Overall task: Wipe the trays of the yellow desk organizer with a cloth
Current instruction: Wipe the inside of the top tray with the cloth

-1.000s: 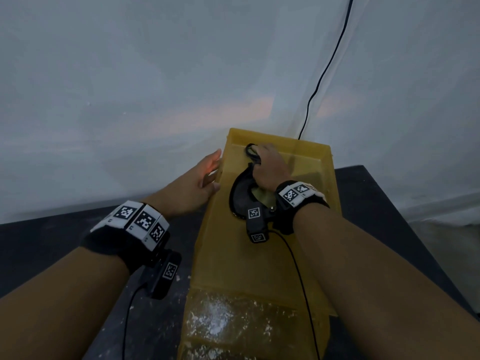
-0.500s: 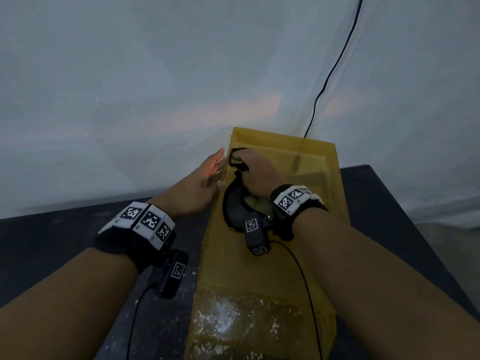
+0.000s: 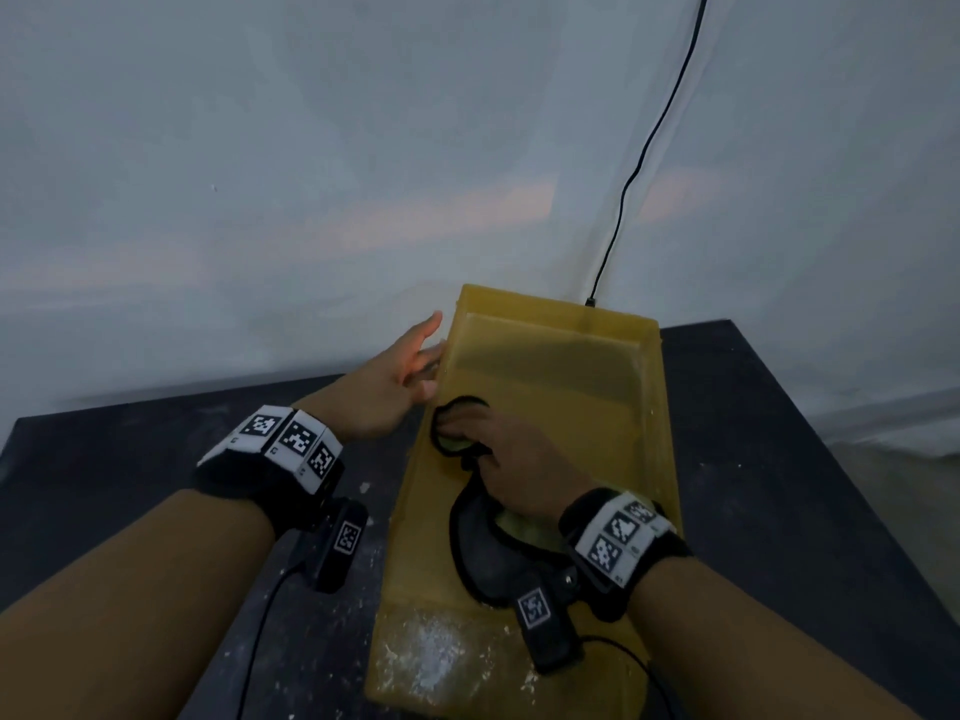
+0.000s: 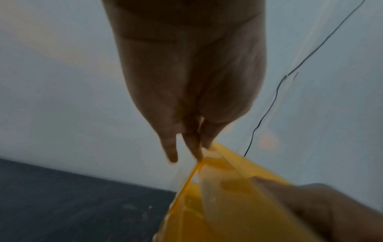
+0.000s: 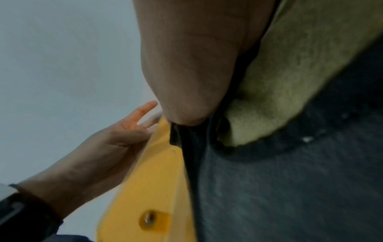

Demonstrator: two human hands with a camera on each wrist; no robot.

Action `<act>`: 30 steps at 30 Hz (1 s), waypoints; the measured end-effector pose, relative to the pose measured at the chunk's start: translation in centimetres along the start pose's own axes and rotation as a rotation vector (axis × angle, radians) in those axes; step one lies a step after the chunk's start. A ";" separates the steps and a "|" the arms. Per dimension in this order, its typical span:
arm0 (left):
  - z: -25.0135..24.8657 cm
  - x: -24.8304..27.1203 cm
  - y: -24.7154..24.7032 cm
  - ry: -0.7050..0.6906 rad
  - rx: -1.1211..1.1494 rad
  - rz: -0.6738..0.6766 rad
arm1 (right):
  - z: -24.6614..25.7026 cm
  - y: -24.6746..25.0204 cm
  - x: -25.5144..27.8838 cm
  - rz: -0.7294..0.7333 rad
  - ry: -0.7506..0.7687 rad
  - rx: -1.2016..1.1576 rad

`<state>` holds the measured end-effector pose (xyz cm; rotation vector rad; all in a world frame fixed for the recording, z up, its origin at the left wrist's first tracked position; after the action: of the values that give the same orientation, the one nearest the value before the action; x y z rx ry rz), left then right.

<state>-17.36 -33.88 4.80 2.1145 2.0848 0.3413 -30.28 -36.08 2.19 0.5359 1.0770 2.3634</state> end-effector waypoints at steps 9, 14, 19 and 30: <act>3.1 4.5 -1.2 0.116 -0.014 -0.153 | 0.8 -1.2 1.9 -0.026 0.044 -0.015; 1.0 6.2 -2.7 0.066 0.004 -0.095 | 2.0 -3.1 4.9 0.008 0.092 -0.032; 1.1 7.2 -3.0 0.091 -0.030 -0.089 | 2.6 -4.1 6.3 0.056 0.078 -0.055; 1.3 9.5 -4.3 0.126 -0.004 -0.153 | 4.5 -5.8 11.6 0.137 0.146 -0.147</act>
<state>-21.14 -24.24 2.92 1.9634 2.2961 0.4694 -35.66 -23.44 2.14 0.4006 0.9445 2.6112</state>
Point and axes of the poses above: each hand's wrist, its own x-axis away from the middle knuckle, its own y-axis out of the back of the hand, z = x × y, the point moved 8 cm from there along -x, towards the middle knuckle, and after that the axes turned 12 degrees about -y, right-handed, at the moved point
